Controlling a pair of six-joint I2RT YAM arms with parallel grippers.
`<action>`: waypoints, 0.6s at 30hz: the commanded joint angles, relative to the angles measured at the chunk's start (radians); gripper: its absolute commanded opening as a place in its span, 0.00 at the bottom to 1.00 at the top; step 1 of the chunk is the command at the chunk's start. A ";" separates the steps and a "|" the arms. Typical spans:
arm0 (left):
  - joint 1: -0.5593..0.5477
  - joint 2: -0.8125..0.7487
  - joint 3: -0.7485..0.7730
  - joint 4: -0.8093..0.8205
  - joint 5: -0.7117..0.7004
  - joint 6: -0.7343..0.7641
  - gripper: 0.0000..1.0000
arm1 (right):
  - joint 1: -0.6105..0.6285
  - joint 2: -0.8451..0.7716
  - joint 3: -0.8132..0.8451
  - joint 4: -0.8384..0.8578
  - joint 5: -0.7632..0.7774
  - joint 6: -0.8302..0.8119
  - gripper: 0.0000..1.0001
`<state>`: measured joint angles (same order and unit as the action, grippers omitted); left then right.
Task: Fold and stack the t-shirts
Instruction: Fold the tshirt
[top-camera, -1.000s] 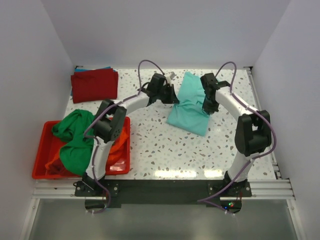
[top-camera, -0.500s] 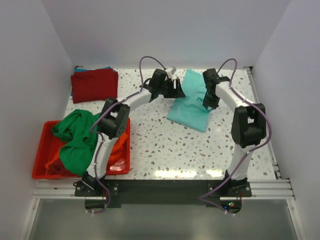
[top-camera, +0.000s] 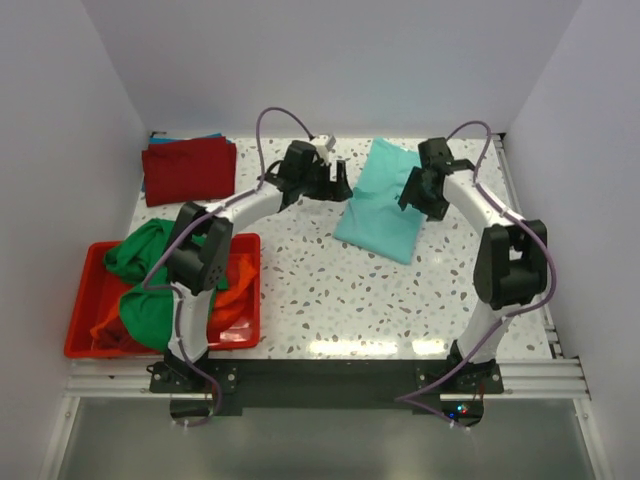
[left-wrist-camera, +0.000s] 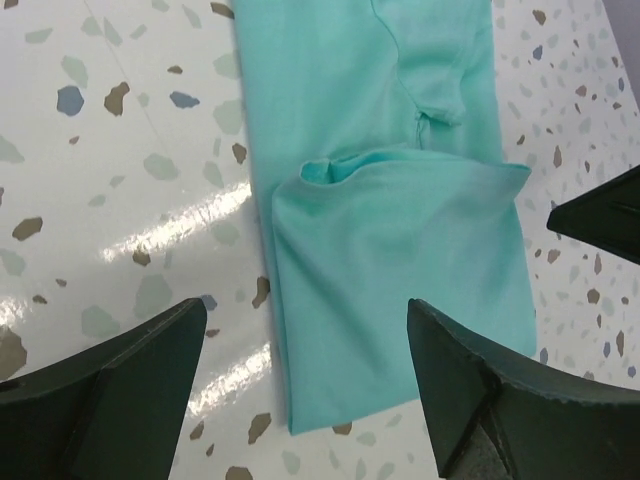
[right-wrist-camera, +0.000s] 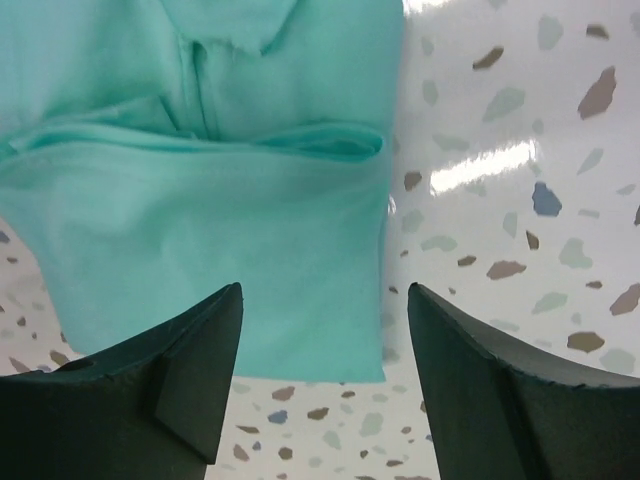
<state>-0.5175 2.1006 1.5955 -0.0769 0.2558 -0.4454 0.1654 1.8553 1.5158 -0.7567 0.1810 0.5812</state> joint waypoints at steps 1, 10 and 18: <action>0.002 -0.068 -0.087 0.005 -0.023 0.068 0.86 | 0.003 -0.103 -0.116 0.048 -0.096 0.008 0.70; -0.018 -0.091 -0.189 -0.008 -0.018 0.070 0.81 | 0.005 -0.196 -0.373 0.114 -0.146 0.042 0.66; -0.035 -0.102 -0.249 0.008 -0.035 0.030 0.78 | 0.005 -0.191 -0.448 0.151 -0.169 0.039 0.61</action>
<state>-0.5472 2.0476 1.3651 -0.0937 0.2344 -0.4057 0.1658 1.6970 1.0832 -0.6594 0.0338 0.6102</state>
